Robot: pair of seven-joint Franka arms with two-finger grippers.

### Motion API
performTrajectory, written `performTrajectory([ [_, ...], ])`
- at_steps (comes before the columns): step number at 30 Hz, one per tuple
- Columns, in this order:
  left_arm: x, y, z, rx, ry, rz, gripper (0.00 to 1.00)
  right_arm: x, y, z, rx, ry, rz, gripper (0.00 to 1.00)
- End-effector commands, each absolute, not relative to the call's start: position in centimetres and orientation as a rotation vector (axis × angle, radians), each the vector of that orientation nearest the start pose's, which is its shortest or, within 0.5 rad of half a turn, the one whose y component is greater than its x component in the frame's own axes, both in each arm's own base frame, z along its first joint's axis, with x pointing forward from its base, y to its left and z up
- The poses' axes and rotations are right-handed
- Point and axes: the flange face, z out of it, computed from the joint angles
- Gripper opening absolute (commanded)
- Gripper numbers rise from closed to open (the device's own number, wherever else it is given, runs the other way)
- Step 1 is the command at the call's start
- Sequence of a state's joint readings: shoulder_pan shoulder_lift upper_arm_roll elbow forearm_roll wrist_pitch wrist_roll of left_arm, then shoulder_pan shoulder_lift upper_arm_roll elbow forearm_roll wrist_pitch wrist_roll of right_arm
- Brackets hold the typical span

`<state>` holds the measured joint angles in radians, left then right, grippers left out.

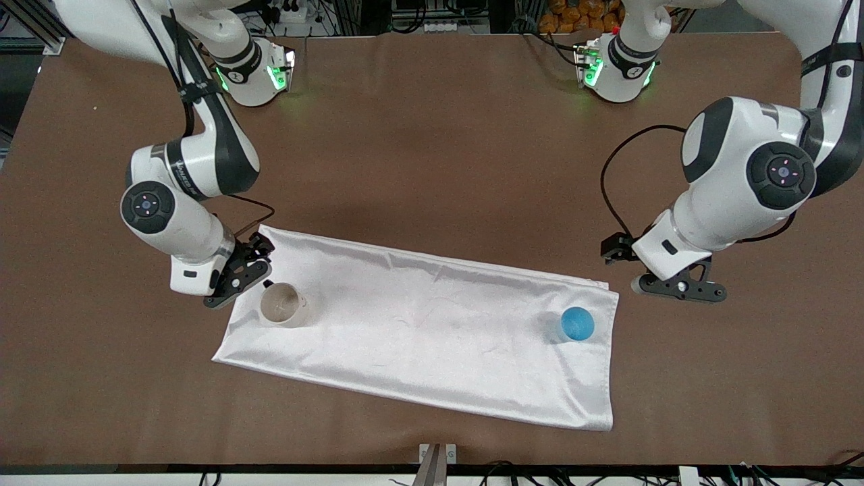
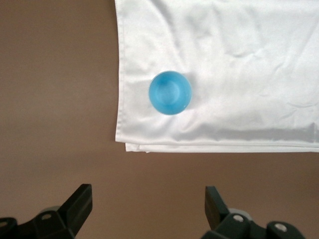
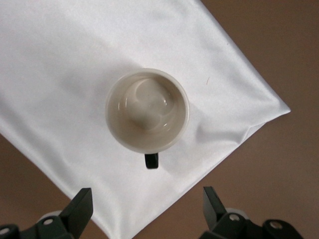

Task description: Place blue cup into white mug on table

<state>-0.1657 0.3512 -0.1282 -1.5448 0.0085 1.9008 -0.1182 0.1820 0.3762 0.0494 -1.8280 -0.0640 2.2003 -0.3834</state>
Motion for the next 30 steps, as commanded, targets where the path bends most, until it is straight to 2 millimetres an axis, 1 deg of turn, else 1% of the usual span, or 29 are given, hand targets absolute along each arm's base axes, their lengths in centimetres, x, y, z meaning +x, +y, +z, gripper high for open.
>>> performTrajectory([
  [1, 65.0, -19.9, 43.6, -3.163, 0.340, -0.036, 1.00, 62.0, 13.5, 29.4, -3.018, -1.091, -0.066, 0.98],
  [4, 65.4, -20.8, 42.2, -3.172, 0.354, -0.051, 1.00, 62.1, 12.5, 27.6, -3.029, -1.111, -0.111, 0.99],
  [7, 65.5, -21.8, 40.9, -3.180, 0.368, -0.054, 1.00, 62.1, 12.4, 26.6, -3.027, -1.111, -0.118, 0.99],
  [15, 66.1, -23.3, 37.8, -3.191, 0.393, -0.077, 1.00, 62.2, 12.3, 25.6, -3.024, -1.110, -0.126, 1.00],
  [18, 66.2, -24.1, 36.4, -3.192, 0.414, -0.084, 1.00, 62.3, 12.4, 24.7, -3.021, -1.109, -0.139, 1.00],
  [22, 66.6, -24.3, 34.6, -3.184, 0.425, -0.092, 1.00, 62.4, 12.7, 23.7, -3.014, -1.115, -0.169, 0.97],
  [24, 66.7, -24.3, 33.7, -3.179, 0.430, -0.091, 1.00, 62.5, 12.8, 23.2, -3.012, -1.116, -0.184, 0.87],
  [25, 66.8, -24.3, 33.2, -3.176, 0.433, -0.095, 1.00, 62.5, 12.8, 22.9, -3.010, -1.117, -0.189, 0.80],
  [26, 66.8, -24.4, 32.6, -3.174, 0.435, -0.091, 1.00, 62.4, 12.9, 22.6, -3.007, -1.121, -0.195, 0.72],
  [30, 67.0, -25.0, 31.5, -3.157, 0.467, -0.131, 1.00, 62.2, 12.9, 21.8, -3.004, -1.121, -0.217, 0.41],
])
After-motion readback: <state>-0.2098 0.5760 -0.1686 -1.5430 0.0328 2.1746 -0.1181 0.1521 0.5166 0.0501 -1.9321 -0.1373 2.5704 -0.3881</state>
